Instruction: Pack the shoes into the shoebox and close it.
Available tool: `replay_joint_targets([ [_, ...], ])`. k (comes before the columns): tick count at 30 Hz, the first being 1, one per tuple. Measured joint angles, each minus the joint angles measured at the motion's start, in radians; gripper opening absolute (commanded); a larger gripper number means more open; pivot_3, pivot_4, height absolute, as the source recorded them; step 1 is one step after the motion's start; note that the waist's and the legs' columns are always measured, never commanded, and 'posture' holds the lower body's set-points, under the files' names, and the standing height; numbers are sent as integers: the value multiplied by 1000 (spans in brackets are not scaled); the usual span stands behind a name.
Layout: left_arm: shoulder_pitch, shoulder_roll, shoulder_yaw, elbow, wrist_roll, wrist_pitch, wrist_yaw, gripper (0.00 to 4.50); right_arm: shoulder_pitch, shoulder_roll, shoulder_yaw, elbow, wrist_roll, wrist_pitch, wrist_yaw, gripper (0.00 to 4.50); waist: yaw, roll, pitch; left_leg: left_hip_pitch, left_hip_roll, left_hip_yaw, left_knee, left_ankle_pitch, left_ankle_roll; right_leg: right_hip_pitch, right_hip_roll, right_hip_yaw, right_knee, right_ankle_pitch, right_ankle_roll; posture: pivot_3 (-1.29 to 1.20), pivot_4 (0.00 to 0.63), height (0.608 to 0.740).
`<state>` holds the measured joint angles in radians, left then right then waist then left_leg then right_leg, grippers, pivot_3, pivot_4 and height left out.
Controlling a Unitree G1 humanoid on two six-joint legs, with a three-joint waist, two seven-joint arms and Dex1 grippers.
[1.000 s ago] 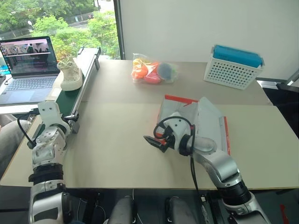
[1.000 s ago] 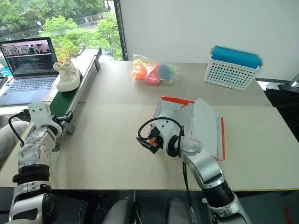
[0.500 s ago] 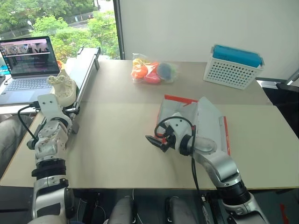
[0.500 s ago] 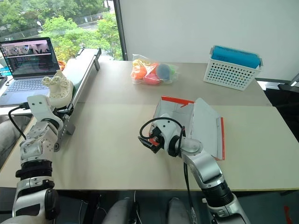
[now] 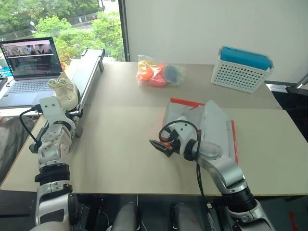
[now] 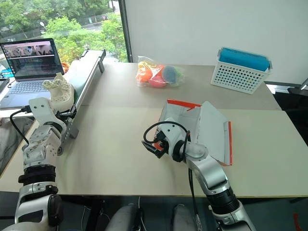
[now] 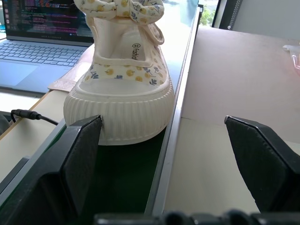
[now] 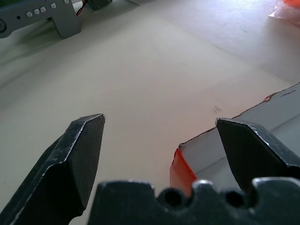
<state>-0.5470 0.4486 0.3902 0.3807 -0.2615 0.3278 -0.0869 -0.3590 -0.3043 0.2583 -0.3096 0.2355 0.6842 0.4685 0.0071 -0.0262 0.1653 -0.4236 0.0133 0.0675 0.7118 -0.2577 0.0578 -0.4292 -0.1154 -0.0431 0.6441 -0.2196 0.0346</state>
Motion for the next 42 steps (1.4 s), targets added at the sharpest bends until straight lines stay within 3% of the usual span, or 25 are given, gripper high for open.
replay_joint_targets([
  [13, 101, 30, 43, -42, 52, 2, 98, 4500, 0, -4, -36, 19, -2, 0, 0, 4464, 4, 0, 0, 1, 0, 0, 0, 0, 0, 0, 0, 0, 0, 0, 0, 0, 150, 705],
  [29, 45, 84, -19, -70, 142, -51, 82, 4500, 6, 19, -38, 28, -17, 0, -17, 4464, 0, 0, 0, -1, 0, 0, -1, 0, -1, -3, 0, 0, 0, 0, 0, 0, 150, 705],
  [36, 37, 50, 27, -89, 54, 123, 61, 4500, 5, 17, -60, 38, -17, 0, -19, 4464, 5, 0, 0, -1, 0, 0, -1, 1, -1, -2, 0, 0, 2, 0, 0, 0, 150, 705],
  [39, 20, 46, 53, -100, 10, 191, 47, 3743, 5, 17, -69, 38, -17, 0, -19, 4500, 8, 0, 0, 2, 0, -1, 0, 1, -1, 2, 0, -1, 1, 0, 0, 0, 150, 705],
  [42, 13, 46, 61, -101, -1, 216, 39, 2618, 5, 15, -76, 38, -17, 0, -20, 4500, 9, 0, 0, 1, -1, -2, -1, 1, -1, 2, 0, -2, 0, 0, 0, 0, 150, 705],
])
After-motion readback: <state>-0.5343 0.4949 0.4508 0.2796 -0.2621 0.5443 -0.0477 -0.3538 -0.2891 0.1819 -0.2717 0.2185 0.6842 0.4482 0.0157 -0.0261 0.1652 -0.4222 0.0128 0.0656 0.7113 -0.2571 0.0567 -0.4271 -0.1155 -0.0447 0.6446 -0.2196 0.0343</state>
